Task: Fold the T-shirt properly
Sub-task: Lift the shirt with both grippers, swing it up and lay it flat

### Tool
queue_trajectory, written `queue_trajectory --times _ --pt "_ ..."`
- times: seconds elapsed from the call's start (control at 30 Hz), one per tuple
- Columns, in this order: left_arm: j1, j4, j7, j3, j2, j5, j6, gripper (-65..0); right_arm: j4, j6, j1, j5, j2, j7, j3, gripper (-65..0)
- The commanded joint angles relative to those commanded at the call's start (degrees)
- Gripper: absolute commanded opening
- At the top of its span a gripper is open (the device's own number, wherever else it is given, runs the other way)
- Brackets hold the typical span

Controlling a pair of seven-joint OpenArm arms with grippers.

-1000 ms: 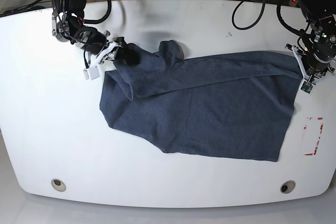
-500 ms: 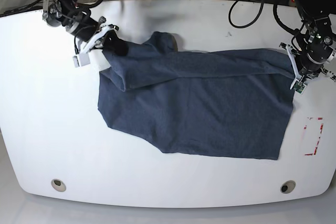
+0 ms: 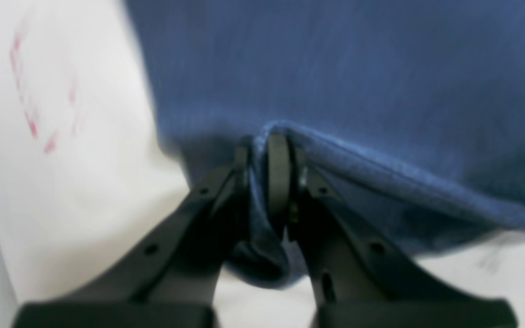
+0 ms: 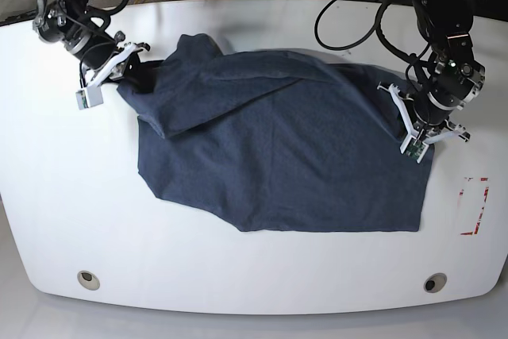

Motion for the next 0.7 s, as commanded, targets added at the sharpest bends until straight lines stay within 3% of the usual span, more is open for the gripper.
queue_trajectory --times 0.17,0.33,0.57,0.7 --pt "-5.9 -0.4 0.1 0.1 0.3 0.1 0.2 -65.0 -3.2 0.35 8.1 -5.6 0.8 0.0 -1.1 -65.0" --pt "-11.1 -2.2 0.1 0.1 0.3 0.1 2.3 -65.0 -10.2 0.35 17.0 -5.4 5.9 0.0 -5.3 -65.0" --pt "-20.5 -6.4 0.1 -0.2 -0.3 0.0 2.7 -65.0 -18.7 0.44 34.4 -5.3 11.4 0.0 -13.6 -65.0" --pt "-24.7 -6.5 0.1 -0.2 -2.7 0.0 2.7 -65.0 -23.5 0.44 44.3 -5.3 13.1 -0.1 -18.6 -65.0"
